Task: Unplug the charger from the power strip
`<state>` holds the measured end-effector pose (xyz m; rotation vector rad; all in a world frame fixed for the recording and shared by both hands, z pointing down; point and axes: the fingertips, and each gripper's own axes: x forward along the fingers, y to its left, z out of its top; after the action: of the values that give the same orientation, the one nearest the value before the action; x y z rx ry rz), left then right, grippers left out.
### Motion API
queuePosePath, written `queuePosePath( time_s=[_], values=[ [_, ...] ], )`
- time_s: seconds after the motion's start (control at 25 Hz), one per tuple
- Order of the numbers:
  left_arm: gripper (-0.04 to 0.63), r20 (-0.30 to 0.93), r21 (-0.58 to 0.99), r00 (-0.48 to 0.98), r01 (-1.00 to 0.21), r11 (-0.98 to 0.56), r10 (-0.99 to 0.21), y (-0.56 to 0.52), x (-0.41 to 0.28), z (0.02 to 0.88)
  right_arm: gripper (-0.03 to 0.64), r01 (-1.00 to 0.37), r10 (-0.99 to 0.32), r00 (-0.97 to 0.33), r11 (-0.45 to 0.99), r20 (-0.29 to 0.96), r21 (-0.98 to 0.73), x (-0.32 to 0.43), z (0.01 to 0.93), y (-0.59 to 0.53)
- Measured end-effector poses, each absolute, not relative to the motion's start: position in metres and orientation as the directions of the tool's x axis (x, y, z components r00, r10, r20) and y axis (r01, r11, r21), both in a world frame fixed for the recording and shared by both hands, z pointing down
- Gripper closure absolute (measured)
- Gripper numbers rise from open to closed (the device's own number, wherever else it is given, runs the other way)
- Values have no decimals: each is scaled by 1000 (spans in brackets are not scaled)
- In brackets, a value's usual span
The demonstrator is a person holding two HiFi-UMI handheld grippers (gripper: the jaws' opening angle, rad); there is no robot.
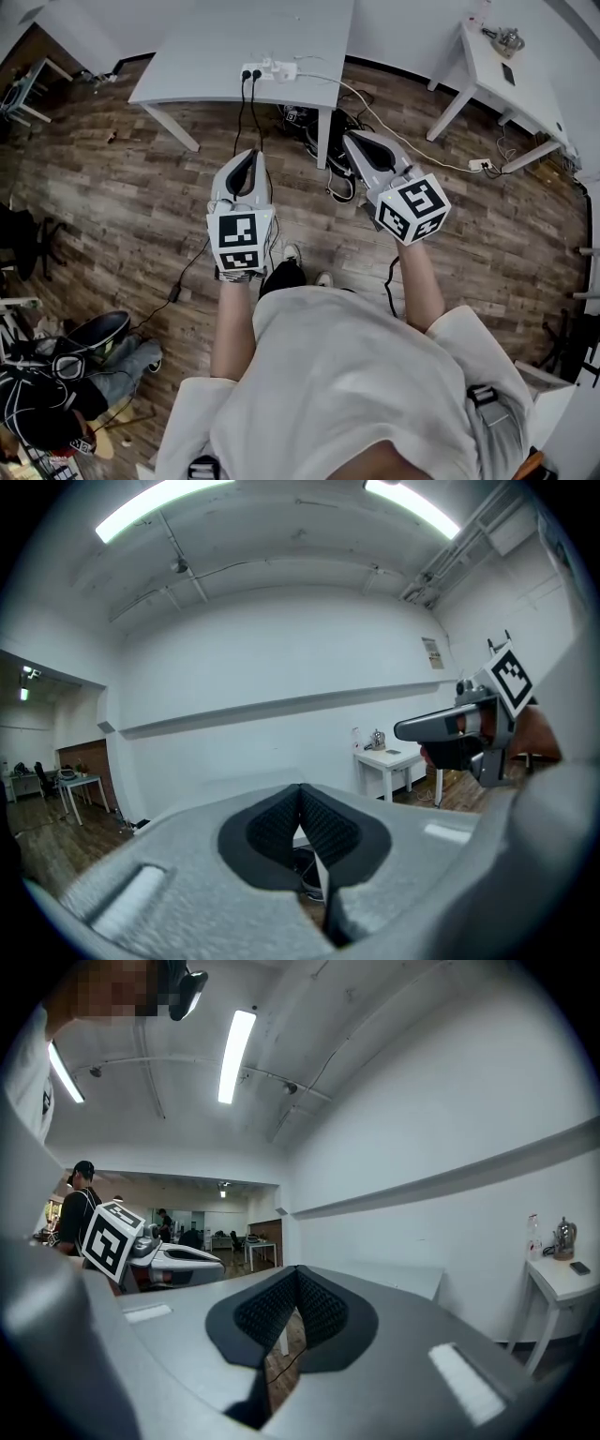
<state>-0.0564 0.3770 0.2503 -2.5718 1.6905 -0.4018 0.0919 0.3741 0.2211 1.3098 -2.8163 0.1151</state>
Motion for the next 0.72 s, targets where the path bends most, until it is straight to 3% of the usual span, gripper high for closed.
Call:
queuePosePath(
  time_s=[0.72],
  values=[
    [592, 178, -106, 417, -892, -439, -891, 247, -60, 271, 615, -782, -780, -624, 623, 48, -38, 76, 234, 260]
  ],
)
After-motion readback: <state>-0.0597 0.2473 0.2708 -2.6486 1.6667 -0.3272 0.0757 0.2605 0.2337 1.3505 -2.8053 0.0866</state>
